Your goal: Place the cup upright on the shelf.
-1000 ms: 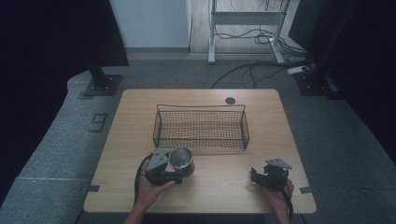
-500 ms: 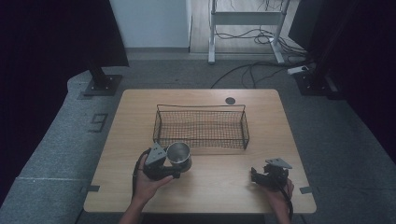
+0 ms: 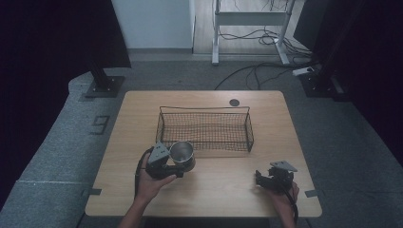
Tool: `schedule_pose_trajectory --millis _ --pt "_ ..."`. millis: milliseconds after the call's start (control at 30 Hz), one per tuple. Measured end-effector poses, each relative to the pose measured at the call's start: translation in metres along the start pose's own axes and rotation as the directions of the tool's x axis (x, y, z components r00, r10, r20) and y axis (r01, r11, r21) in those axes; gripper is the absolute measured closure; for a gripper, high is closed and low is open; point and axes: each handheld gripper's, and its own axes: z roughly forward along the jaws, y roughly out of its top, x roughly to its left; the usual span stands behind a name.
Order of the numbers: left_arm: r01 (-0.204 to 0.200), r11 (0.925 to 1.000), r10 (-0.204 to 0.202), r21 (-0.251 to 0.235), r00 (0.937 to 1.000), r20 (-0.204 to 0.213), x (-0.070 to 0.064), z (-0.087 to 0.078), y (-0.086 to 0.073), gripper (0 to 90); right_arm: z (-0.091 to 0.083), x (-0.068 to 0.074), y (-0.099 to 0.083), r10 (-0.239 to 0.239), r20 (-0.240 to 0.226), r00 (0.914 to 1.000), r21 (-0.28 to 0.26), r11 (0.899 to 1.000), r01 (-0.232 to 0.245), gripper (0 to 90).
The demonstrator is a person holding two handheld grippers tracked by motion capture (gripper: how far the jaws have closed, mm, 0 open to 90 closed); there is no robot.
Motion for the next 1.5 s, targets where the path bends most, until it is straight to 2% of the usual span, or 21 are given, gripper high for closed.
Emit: schedule_pose_trajectory --millis 600,1400,1500 --pt "0.006 0.9998 -0.005 0.019 0.9999 -0.01 0.011 0.007 0.003 19.0 0.0 0.0 0.0 0.003 0.001 1.0 0.0 1.0 -0.003 12.9" --pt "0.001 1.0 -0.001 0.008 0.9999 -0.01 0.016 0.008 0.025 19.0 0.0 0.0 0.0 0.003 0.002 1.0 0.0 1.0 -0.003 13.1" --pt "-0.003 1.0 0.004 0.006 0.9997 -0.025 0.018 0.009 0.027 19.0 0.0 0.0 0.0 0.004 0.002 1.0 0.0 1.0 -0.004 13.1"
